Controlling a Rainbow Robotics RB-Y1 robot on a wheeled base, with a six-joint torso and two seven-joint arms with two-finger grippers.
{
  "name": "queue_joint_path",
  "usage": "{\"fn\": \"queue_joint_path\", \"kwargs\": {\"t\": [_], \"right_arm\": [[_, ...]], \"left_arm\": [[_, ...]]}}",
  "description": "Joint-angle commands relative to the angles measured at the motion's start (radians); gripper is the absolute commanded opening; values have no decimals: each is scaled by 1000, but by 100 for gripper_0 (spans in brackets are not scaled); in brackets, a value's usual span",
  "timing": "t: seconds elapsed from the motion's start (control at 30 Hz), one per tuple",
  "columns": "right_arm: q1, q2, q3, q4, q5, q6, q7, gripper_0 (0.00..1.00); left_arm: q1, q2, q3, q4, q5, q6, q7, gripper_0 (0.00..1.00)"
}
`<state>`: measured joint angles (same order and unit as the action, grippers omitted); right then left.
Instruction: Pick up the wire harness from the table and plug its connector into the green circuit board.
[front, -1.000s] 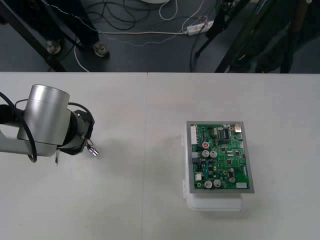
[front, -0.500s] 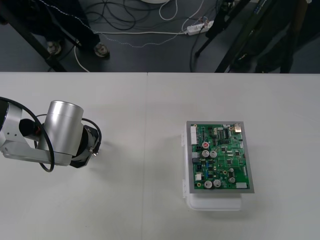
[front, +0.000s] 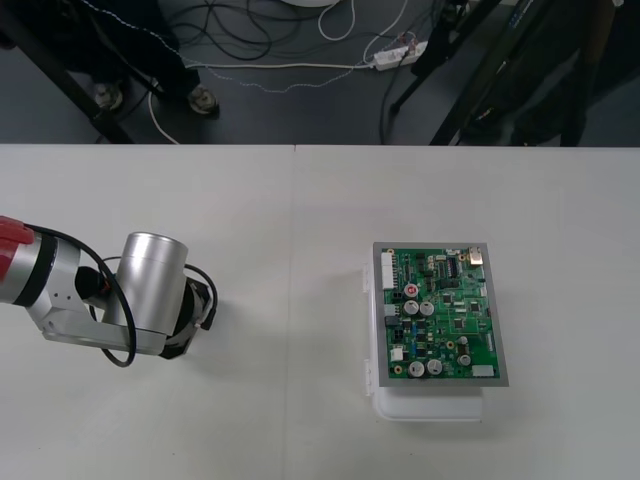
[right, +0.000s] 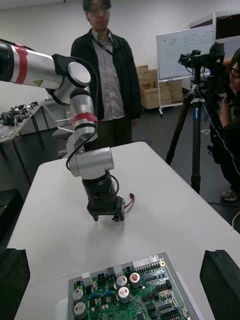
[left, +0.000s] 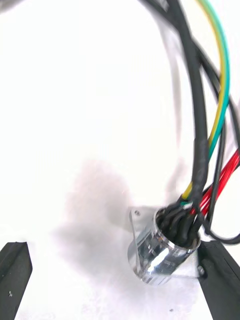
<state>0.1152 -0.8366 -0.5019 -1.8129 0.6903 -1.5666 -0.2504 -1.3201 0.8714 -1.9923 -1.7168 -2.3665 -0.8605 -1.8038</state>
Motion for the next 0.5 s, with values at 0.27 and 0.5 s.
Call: {"fn": "queue_joint_path", "kwargs": {"t": [0.27, 0.5], "right_arm": [[26, -41, -47, 33, -38, -4, -43, 100], [24, -41, -52, 56, -43, -4, -41, 100]], "left_arm": [[9, -17, 36, 26, -36, -18, -69, 96], [13, -14, 36, 40, -28, -3, -49, 96]]}}
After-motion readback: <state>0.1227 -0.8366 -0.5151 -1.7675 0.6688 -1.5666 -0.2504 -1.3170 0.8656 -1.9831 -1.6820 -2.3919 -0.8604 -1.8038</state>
